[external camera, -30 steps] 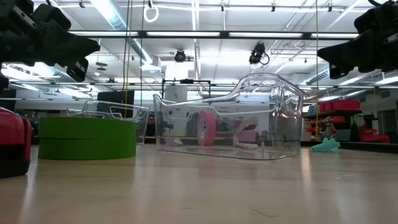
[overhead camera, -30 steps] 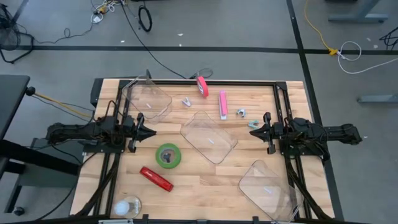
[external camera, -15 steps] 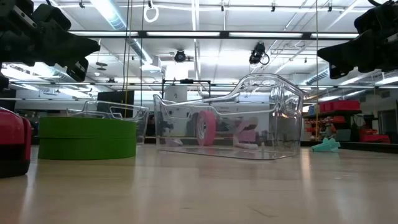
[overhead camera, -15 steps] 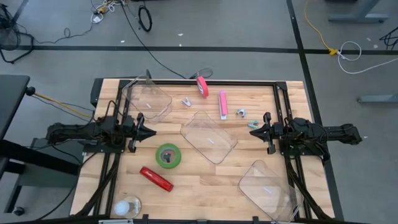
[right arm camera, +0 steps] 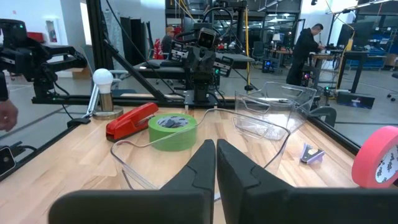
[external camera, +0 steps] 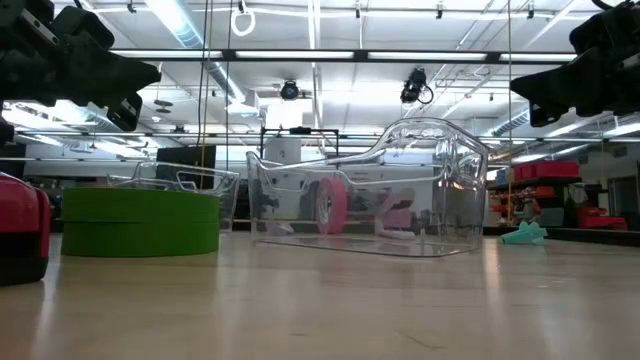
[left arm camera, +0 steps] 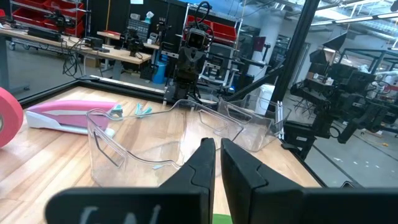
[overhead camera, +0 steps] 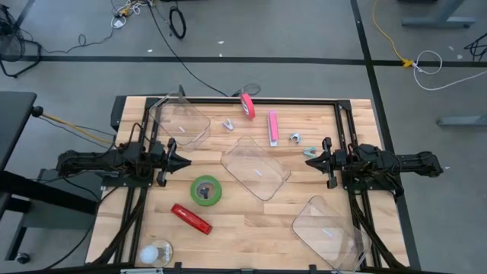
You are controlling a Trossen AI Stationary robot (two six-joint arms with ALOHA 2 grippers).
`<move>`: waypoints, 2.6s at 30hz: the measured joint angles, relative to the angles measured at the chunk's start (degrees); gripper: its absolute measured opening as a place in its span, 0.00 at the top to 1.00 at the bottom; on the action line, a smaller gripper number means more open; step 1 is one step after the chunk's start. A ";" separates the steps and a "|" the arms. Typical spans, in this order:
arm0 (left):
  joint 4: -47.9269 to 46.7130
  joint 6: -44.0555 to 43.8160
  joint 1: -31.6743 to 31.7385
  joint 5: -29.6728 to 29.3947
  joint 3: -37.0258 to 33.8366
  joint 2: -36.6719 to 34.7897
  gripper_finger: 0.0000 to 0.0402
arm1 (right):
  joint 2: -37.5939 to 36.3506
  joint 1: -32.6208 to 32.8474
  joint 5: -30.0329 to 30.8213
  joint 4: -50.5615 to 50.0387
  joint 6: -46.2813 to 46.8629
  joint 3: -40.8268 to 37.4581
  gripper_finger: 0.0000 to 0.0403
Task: Pick and place Stapler, Stapler remover, tape
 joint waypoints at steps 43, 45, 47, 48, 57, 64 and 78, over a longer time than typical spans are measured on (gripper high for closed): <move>0.00 0.04 -0.01 -0.81 0.01 -0.01 0.93 | 0.00 -0.01 0.00 0.00 0.00 0.02 0.96; 0.00 0.01 0.00 -0.86 0.00 -0.01 0.93 | 0.00 0.01 0.00 0.02 0.00 0.02 0.96; 0.00 -0.02 0.00 -0.85 0.00 -0.01 0.93 | 0.00 -0.02 0.00 0.00 0.00 0.02 0.96; 0.03 -0.02 0.00 -0.85 0.01 -0.02 0.93 | 0.00 0.01 0.00 0.02 0.00 0.02 0.96; 0.40 -0.04 0.00 -0.87 0.00 -0.01 0.93 | 0.00 0.01 0.00 0.00 0.00 0.00 0.96; 3.36 0.20 0.00 -0.99 0.01 -0.02 0.99 | 0.00 0.00 0.00 0.01 0.00 0.01 0.96; 3.24 -0.25 0.00 -1.55 1.87 0.00 0.99 | 0.00 -0.01 0.00 0.01 0.00 0.01 0.96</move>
